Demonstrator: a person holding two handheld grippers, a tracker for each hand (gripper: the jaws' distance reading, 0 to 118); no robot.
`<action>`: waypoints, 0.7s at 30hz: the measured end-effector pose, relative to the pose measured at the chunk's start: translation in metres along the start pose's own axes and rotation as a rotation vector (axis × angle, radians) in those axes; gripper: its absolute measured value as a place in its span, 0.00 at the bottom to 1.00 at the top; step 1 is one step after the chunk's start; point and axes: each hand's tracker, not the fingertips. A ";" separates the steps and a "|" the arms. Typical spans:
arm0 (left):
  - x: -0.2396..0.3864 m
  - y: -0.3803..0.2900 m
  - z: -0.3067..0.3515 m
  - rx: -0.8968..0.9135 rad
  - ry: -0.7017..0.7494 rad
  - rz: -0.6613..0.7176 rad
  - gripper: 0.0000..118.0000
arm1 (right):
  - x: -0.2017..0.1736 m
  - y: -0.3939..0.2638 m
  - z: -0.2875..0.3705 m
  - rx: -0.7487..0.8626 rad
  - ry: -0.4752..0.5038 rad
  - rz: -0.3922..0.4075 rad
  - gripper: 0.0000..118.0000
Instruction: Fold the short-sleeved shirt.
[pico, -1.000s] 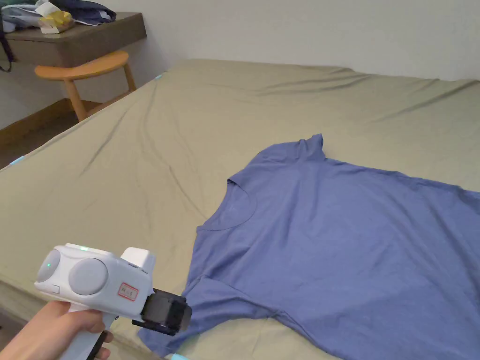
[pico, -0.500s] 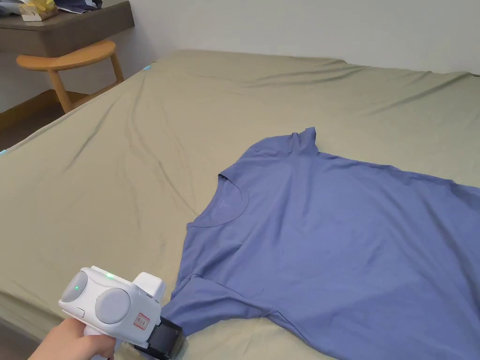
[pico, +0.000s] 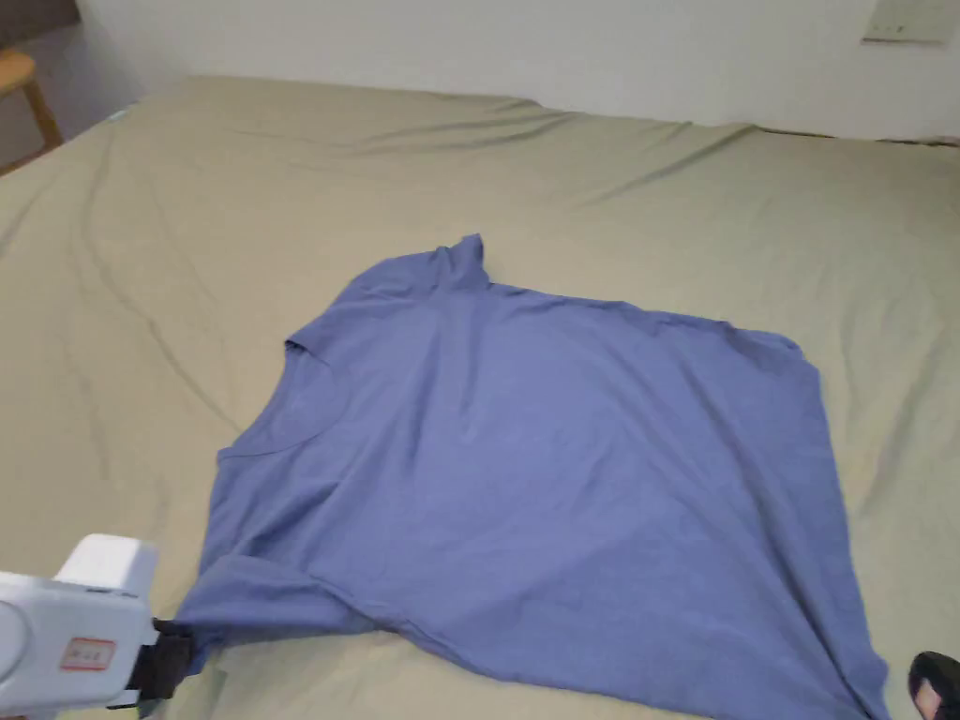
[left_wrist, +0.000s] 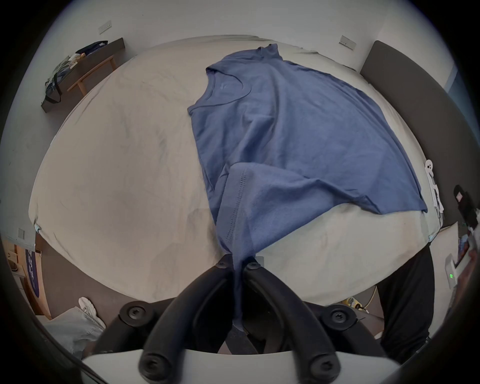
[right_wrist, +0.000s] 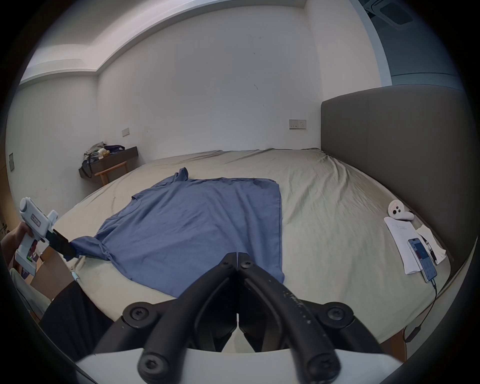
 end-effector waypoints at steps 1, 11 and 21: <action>0.002 0.003 0.003 0.003 -0.002 0.002 0.03 | 0.002 -0.001 0.000 -0.005 -0.009 -0.001 0.02; 0.013 0.001 0.017 0.021 -0.006 0.011 0.03 | 0.056 -0.031 -0.063 -0.355 -0.076 0.007 0.98; 0.012 0.002 0.010 0.008 0.003 0.029 0.03 | 0.057 -0.040 -0.113 -0.531 -0.096 0.020 0.73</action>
